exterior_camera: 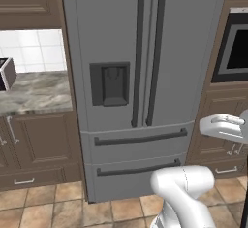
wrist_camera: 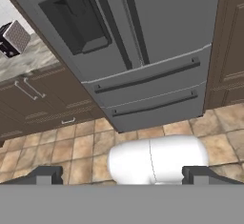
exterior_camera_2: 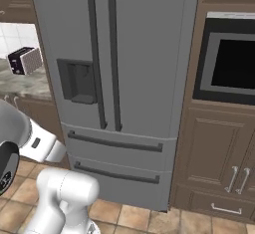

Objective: Move the hot dog bun to the plate on the dining table and place the condiment next to that plate. Then navigate to the fridge and take the sausage and place it on the plate as well.

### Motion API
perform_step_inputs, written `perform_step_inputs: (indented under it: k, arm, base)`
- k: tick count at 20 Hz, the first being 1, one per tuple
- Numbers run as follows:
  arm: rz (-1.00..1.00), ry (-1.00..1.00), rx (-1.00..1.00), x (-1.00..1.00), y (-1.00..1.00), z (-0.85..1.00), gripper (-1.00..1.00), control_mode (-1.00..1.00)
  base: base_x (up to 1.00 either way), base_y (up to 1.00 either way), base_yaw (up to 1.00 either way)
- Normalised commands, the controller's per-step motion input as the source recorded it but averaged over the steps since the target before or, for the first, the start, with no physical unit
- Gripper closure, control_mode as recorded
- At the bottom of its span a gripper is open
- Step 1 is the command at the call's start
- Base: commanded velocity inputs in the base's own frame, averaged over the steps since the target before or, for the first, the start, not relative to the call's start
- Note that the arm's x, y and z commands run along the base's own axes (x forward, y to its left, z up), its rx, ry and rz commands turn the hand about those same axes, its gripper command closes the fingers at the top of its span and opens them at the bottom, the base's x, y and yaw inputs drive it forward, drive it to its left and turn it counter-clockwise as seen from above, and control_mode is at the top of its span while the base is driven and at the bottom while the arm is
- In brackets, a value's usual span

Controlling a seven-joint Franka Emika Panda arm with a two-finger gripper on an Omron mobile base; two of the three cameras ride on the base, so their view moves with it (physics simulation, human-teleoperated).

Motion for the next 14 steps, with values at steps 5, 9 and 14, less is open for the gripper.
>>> perform_step_inputs:
  k: [5,9,14]
  arm:
    - [0.0,0.0,0.0,0.0,0.0,0.0,-1.0,1.0]
    - [0.0,0.0,0.0,0.0,0.0,0.0,-1.0,1.0]
    - [0.0,0.0,0.0,0.0,0.0,0.0,-1.0,1.0]
  base:
    - [0.32,0.36,-0.16]
    - [0.35,0.16,-0.1]
    - [0.33,0.03,-0.04]
